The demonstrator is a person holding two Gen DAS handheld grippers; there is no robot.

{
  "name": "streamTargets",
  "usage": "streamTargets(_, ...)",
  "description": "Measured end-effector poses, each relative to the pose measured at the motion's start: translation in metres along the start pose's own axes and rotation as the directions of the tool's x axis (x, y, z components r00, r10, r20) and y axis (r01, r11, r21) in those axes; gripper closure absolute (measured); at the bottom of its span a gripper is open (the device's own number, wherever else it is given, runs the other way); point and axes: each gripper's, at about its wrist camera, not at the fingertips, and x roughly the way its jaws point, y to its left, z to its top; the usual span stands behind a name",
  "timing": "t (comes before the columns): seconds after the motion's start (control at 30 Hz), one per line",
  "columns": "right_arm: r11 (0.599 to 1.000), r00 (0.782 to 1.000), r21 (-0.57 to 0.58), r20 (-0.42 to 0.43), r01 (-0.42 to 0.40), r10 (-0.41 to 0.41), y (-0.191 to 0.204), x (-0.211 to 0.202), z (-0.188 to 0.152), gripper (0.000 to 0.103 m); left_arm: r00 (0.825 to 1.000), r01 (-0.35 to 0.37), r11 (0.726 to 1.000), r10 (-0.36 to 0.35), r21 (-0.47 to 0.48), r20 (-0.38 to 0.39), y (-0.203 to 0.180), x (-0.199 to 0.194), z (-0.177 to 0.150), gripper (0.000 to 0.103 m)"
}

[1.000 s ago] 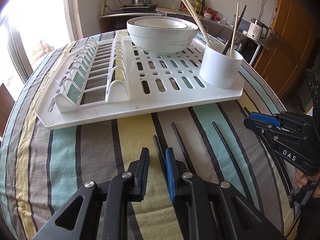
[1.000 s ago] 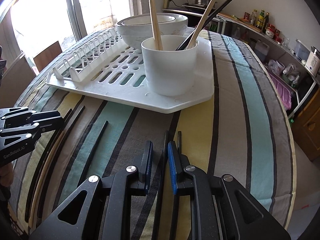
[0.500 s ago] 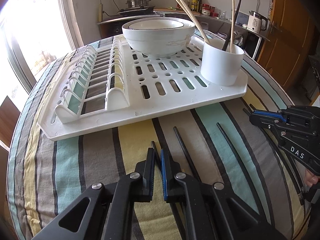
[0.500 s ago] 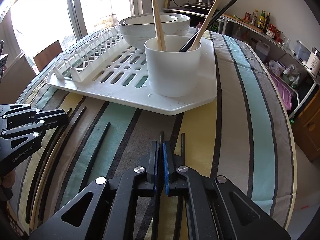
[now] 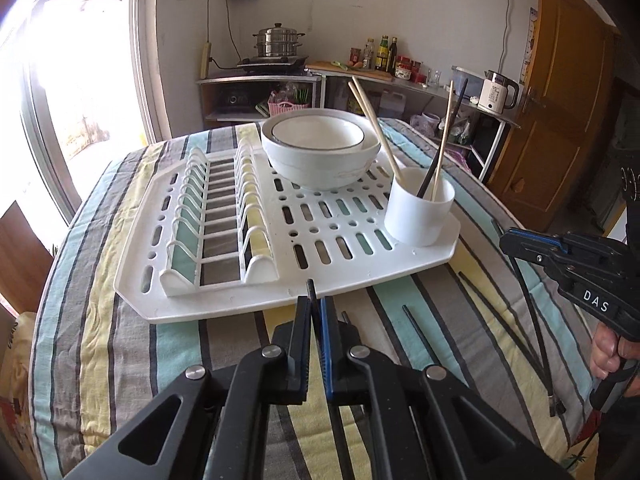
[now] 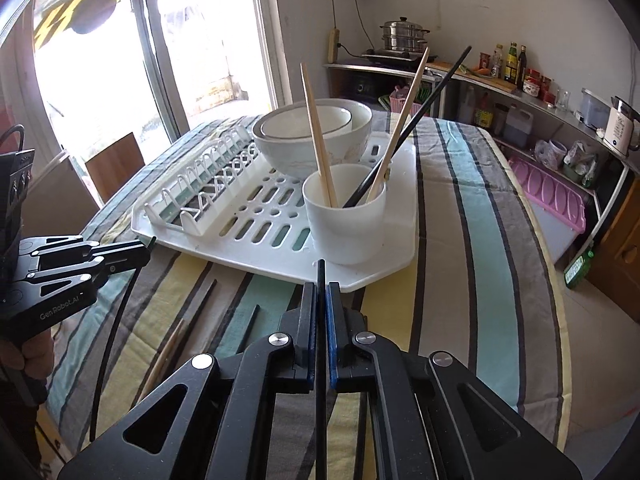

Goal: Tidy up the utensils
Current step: 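Grasp a black chopstick with the left tool while the right tool grasps another black chopstick, then lift both held black chopsticks and carry them over the white cup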

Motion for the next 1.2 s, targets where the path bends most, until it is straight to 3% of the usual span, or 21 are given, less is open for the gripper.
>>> streamTargets(0.27,1.0,0.984,0.019,0.176,-0.001,-0.003,0.003,-0.062,0.026,0.099,0.987,0.014,1.0,-0.015,0.008,0.162,0.001,-0.07,0.027,0.099)
streamTargets(0.47,1.0,0.965,0.018,0.264,0.0,-0.005,0.01,-0.095,0.031,0.099,0.972,0.02,1.0,-0.023,0.016,0.234,-0.003,-0.107,0.03,0.1)
streamTargets(0.9,1.0,0.958,0.013,0.286,0.011,-0.014,0.016,-0.112,0.019,0.099,0.963,0.014,1.0,-0.02,0.026,0.269,-0.011,-0.142,0.012,0.1)
streamTargets(1.2,1.0,0.955,0.019,0.296,0.015,-0.02,0.012,-0.119,0.021,0.099,0.964,0.02,1.0,-0.023,0.014,0.263,-0.006,-0.144,0.023,0.1)
